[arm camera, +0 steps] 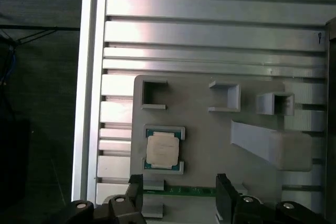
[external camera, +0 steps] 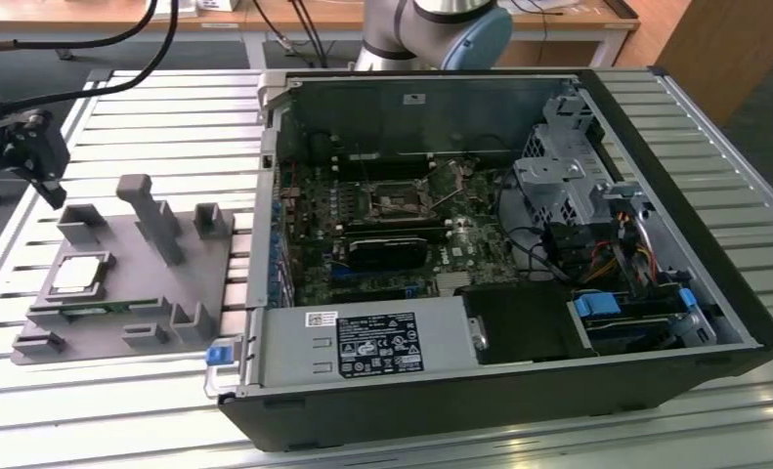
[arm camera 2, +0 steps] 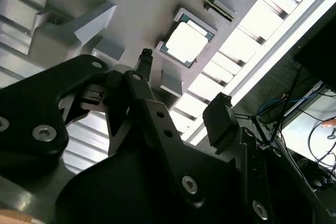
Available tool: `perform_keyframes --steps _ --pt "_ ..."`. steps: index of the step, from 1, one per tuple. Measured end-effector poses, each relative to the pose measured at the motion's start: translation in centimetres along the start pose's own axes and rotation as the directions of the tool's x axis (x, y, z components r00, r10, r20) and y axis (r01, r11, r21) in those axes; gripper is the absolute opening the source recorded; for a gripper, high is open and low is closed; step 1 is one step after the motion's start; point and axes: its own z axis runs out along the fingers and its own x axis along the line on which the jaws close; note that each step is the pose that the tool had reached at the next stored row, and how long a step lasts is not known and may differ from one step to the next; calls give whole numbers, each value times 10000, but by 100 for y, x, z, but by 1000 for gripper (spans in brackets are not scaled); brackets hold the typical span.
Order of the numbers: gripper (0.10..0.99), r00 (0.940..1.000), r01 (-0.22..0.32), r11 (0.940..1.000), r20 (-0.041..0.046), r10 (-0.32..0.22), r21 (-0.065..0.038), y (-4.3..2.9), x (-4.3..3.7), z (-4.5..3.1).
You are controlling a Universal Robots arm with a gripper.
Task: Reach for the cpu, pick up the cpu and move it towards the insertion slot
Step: 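Pick up the cpu and move it towards the insertion slot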
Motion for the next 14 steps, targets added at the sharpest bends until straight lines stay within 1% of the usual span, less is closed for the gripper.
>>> perform_keyframes --steps 1,2,3,4,5,6,14 --pt "643 10000 0 10000 -1 0 0 -1 1 18" --pt "702 10000 0 10000 -1 0 0 -1 3 36" --pt "702 10000 0 10000 -1 0 1 -2 4 54" --pt "816 10000 -1 10000 -1 1 0 -3 5 71" --pt "816 10000 0 10000 -2 0 1 -4 6 89" --pt "882 10000 0 10000 -1 0 0 -4 8 108" --pt "882 10000 -1 10000 -1 1 0 -17 17 254"
